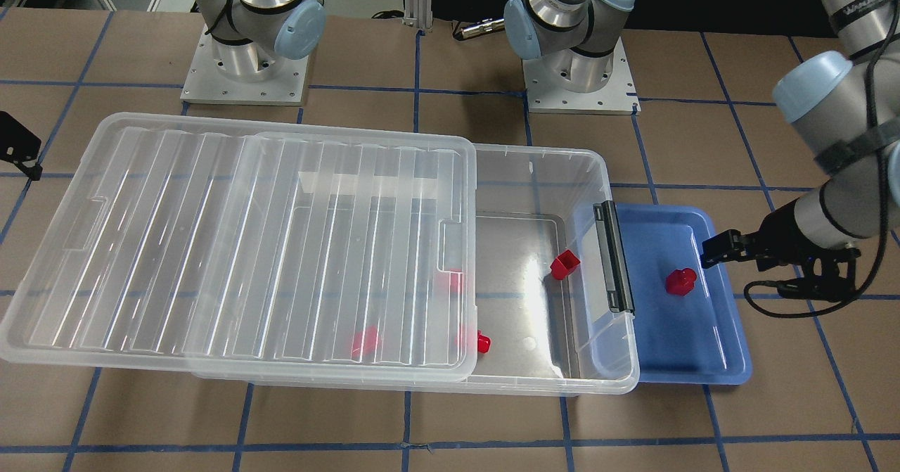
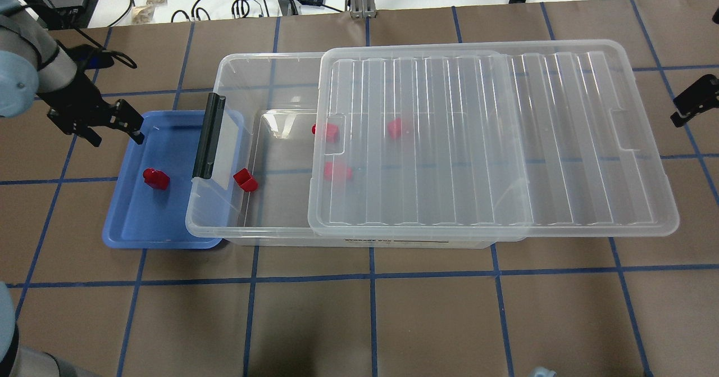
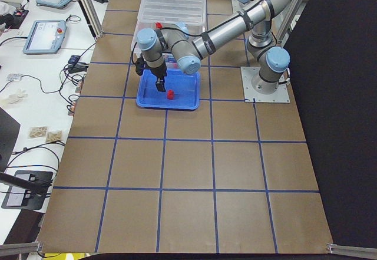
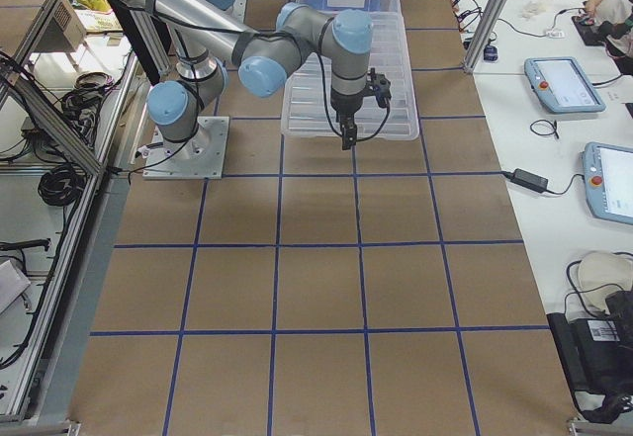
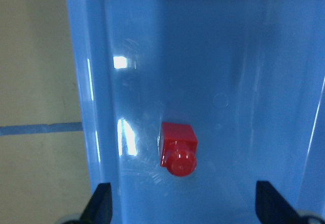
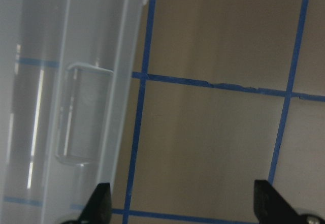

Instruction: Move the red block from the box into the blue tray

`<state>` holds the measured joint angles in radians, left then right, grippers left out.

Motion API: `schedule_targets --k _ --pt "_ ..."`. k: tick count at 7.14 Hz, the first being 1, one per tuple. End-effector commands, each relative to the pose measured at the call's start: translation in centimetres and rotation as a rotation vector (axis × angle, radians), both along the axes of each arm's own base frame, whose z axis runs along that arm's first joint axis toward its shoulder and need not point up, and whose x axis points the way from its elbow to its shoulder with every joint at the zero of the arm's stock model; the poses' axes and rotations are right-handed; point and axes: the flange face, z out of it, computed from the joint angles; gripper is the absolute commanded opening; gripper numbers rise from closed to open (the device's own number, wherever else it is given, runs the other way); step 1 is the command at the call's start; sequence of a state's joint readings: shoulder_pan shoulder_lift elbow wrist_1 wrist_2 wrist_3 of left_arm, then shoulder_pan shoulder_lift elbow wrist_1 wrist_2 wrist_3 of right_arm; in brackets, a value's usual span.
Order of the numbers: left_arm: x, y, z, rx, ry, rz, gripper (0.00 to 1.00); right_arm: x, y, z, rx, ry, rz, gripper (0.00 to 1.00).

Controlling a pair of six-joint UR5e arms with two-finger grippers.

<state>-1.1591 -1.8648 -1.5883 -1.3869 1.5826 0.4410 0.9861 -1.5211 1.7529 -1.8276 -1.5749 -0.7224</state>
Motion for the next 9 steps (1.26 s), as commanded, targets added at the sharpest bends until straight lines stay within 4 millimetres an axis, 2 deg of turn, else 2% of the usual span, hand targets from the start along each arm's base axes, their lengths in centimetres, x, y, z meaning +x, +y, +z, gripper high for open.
schedule_targets --k 1,2,3,4,6,7,8,9 --pt "-4.8 1.0 9.7 -0.04 -0.031 0.011 1.0 -3.3 -0.1 -4.5 0.004 -0.005 -0.02 1.0" --pt "-8.7 2.3 12.4 -0.057 -0.089 0.021 1.0 -3.6 -0.5 -6.0 0.027 -0.021 -0.021 1.0" --pt "-12.5 4.0 14.6 -0.065 -0.138 -0.04 1.0 -3.5 -0.3 -5.9 0.042 -0.021 -0.036 1.0" --pt "-15.5 5.5 15.7 -0.081 -0.133 -0.071 1.0 -2.8 -0.5 -5.5 0.03 -0.025 -0.044 1.0" --pt "-19.9 6.7 15.9 -0.08 -0.08 -0.03 1.0 -2.3 -0.6 -5.6 0.028 -0.028 -0.07 1.0" --pt "-21.7 6.9 14.4 -0.055 -0.055 -0.039 1.0 -1.1 -1.1 -5.5 0.028 -0.026 -0.054 1.0" --pt "-22.7 8.5 14.0 -0.045 -0.059 -0.069 1.0 0.0 -1.5 -5.5 0.027 -0.025 -0.038 1.0" --pt "-22.9 9.0 13.4 -0.034 -0.065 -0.079 1.0 1.2 -1.8 -5.5 0.027 -0.026 -0.047 1.0"
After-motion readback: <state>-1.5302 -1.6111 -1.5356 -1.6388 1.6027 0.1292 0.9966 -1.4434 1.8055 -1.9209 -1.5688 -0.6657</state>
